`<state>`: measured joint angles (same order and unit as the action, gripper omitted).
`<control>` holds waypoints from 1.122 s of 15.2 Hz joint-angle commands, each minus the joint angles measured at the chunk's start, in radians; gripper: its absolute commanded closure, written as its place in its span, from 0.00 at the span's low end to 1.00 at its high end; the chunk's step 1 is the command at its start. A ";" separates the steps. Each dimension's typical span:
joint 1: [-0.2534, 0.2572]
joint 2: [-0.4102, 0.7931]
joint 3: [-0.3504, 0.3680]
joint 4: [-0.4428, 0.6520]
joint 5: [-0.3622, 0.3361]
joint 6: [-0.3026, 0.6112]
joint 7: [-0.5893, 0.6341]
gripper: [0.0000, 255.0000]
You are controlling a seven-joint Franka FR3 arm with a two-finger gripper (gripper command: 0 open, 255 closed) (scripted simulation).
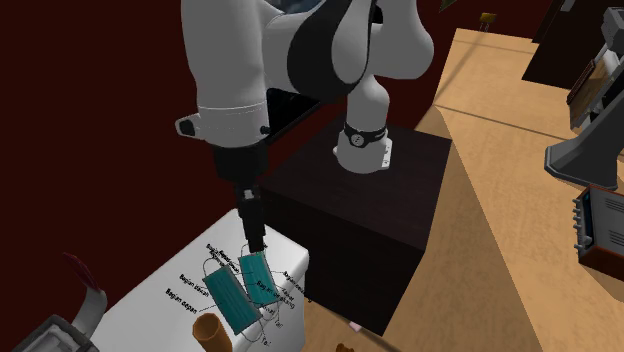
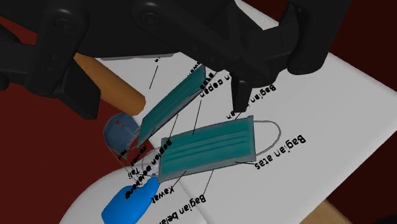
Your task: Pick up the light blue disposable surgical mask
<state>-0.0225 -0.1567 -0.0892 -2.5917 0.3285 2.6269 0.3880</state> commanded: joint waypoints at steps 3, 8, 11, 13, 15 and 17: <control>0.029 0.178 -0.008 0.048 0.194 0.125 -0.063 0.00; 0.027 0.238 0.008 0.054 0.278 0.172 -0.134 0.00; 0.020 0.291 0.028 0.063 0.355 0.210 -0.203 0.00; 0.019 0.291 0.029 0.063 0.355 0.210 -0.203 0.00; 0.019 0.294 0.030 0.065 0.357 0.211 -0.204 1.00; 0.019 0.294 0.030 0.065 0.357 0.211 -0.205 1.00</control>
<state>-0.0023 0.1320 -0.0587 -2.5238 0.6841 2.8382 0.1845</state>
